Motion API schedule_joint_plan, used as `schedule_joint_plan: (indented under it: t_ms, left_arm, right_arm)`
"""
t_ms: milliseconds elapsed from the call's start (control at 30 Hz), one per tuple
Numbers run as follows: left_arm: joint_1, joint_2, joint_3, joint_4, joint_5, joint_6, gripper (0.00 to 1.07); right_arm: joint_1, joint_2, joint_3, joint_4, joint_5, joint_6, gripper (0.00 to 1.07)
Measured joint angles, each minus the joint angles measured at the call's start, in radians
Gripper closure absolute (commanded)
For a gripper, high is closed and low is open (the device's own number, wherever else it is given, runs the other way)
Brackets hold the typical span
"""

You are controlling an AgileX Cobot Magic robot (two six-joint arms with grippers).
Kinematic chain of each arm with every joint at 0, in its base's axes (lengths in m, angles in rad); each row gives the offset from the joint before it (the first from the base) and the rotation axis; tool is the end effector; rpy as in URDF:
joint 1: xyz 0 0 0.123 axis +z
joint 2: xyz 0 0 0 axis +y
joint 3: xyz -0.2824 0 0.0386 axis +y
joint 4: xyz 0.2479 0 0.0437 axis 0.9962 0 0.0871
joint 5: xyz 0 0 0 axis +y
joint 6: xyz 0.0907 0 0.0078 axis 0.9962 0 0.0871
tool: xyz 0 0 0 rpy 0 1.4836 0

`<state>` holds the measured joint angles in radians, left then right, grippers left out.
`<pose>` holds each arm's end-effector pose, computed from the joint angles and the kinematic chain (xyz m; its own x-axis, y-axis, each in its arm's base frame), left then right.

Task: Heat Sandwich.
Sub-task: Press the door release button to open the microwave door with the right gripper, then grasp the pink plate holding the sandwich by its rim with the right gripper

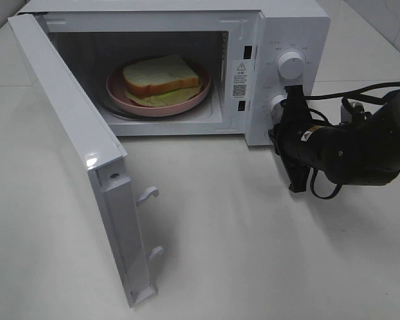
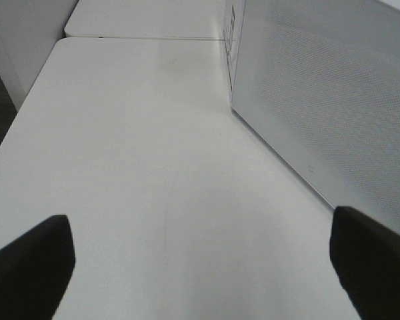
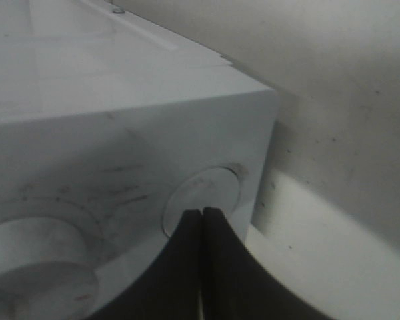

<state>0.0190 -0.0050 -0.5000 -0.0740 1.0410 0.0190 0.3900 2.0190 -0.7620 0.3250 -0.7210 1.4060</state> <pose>-0.0048 -0.0059 0.2789 -0.4334 -0.0266 -0.9008 0.0306 0.9986 -0.0442 0.3350 0.1170 0.0976 -0.1625 0.9865 -0.0223 0.4383 0.0924 0.8941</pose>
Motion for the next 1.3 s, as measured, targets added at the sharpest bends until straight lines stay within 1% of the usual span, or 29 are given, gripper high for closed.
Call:
schedule_joint_plan:
  t_ms: [333, 433, 467, 500, 533, 600, 667, 700, 767, 833, 867, 933, 1000, 1033, 1133, 1200, 1267, 1300]
  left_arm:
    - [0.000, 0.000, 0.000, 0.000, 0.000, 0.000, 0.09]
    - [0.000, 0.000, 0.000, 0.000, 0.000, 0.000, 0.09]
    - [0.000, 0.000, 0.000, 0.000, 0.000, 0.000, 0.09]
    - [0.000, 0.000, 0.000, 0.000, 0.000, 0.000, 0.09]
    - [0.000, 0.000, 0.000, 0.000, 0.000, 0.000, 0.09]
    - [0.000, 0.000, 0.000, 0.000, 0.000, 0.000, 0.09]
    - [0.000, 0.000, 0.000, 0.000, 0.000, 0.000, 0.09]
    - [0.000, 0.000, 0.000, 0.000, 0.000, 0.000, 0.09]
    - [0.000, 0.000, 0.000, 0.000, 0.000, 0.000, 0.09]
    - [0.000, 0.000, 0.000, 0.000, 0.000, 0.000, 0.09]
    - [0.000, 0.000, 0.000, 0.000, 0.000, 0.000, 0.09]
    - [0.000, 0.000, 0.000, 0.000, 0.000, 0.000, 0.09]
    - [0.000, 0.000, 0.000, 0.000, 0.000, 0.000, 0.09]
    - [0.000, 0.000, 0.000, 0.000, 0.000, 0.000, 0.09]
    - [0.000, 0.000, 0.000, 0.000, 0.000, 0.000, 0.09]
    - [0.000, 0.000, 0.000, 0.000, 0.000, 0.000, 0.09]
    - [0.000, 0.000, 0.000, 0.000, 0.000, 0.000, 0.09]
    - [0.000, 0.000, 0.000, 0.000, 0.000, 0.000, 0.09]
  right_arm:
    - [-0.001, -0.086, 0.075, -0.012, 0.103, -0.076, 1.06]
    - [-0.001, -0.166, 0.103, -0.013, 0.202, -0.161, 1.05]
    - [-0.001, -0.166, 0.103, -0.013, 0.202, -0.161, 1.05]
    - [-0.001, -0.184, 0.107, -0.013, 0.233, -0.190, 1.04]
    - [-0.001, -0.229, 0.108, -0.014, 0.325, -0.278, 1.04]
    - [-0.001, -0.265, 0.109, -0.016, 0.424, -0.379, 1.03]
    - [-0.001, -0.280, 0.109, -0.017, 0.462, -0.419, 1.03]
    - [-0.001, -0.313, 0.109, -0.017, 0.556, -0.510, 1.02]
    - [-0.001, -0.342, 0.110, -0.017, 0.629, -0.582, 1.02]
    - [-0.001, -0.353, 0.110, -0.018, 0.659, -0.614, 1.01]
    - [-0.001, -0.380, 0.111, -0.020, 0.721, -0.699, 1.01]
    - [-0.001, -0.404, 0.111, -0.022, 0.765, -0.767, 1.00]
    - [-0.001, -0.417, 0.111, -0.022, 0.780, -0.796, 1.00]
    - [-0.001, -0.441, 0.111, -0.023, 0.824, -0.855, 1.00]
    - [-0.001, -0.462, 0.107, -0.023, 0.877, -0.890, 0.99]
    - [-0.001, -0.487, 0.077, -0.024, 0.996, -0.949, 0.99]
    - [-0.001, -0.497, 0.047, -0.024, 1.069, -0.996, 0.98]
    - [-0.001, -0.497, 0.047, -0.024, 1.069, -0.996, 0.98]
